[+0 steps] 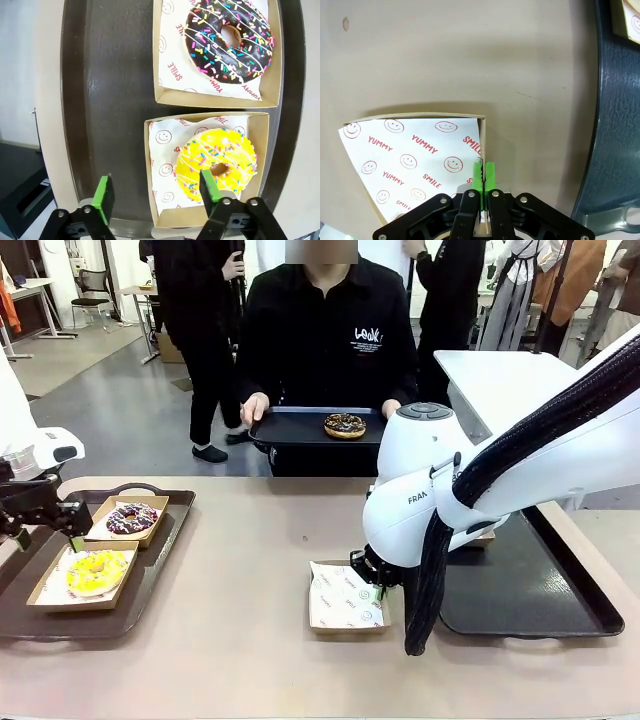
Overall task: Individually package the donuts and arrange them on the tray.
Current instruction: Place the picked Paper togo box on the Handle tray while simultaneously picking up another Paper togo box from the table with the other hand.
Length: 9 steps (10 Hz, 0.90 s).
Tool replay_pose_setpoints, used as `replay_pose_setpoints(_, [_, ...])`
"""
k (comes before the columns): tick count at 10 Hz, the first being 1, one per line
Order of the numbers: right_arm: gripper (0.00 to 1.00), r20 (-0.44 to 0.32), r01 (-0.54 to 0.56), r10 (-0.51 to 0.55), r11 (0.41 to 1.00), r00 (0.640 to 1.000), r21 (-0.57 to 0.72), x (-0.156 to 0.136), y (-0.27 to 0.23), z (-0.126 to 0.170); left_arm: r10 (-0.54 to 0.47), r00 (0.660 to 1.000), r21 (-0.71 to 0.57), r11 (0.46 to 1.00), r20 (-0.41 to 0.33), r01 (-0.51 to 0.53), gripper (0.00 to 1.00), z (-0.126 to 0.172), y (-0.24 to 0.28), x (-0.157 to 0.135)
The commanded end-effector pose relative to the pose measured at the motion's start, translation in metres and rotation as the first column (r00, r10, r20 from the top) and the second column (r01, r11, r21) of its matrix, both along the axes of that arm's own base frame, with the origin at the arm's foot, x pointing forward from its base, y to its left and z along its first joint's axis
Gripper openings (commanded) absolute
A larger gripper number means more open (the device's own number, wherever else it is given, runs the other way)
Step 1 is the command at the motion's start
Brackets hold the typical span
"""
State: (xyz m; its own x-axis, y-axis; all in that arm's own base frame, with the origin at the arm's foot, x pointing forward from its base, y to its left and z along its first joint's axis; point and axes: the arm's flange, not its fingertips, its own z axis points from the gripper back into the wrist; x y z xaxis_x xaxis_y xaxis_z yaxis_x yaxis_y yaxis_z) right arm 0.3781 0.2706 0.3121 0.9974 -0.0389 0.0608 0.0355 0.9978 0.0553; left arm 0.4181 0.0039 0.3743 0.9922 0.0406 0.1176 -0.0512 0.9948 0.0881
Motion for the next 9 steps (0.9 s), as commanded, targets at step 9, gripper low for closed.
replay_pose_setpoints(9, [0.0,0.052,0.173,-0.18,0.977,0.982,0.124,0.03,-0.019,0.122,-0.096,0.995,-0.7,0.713,-0.033,0.046,1.0,0.093,0.115,-0.038])
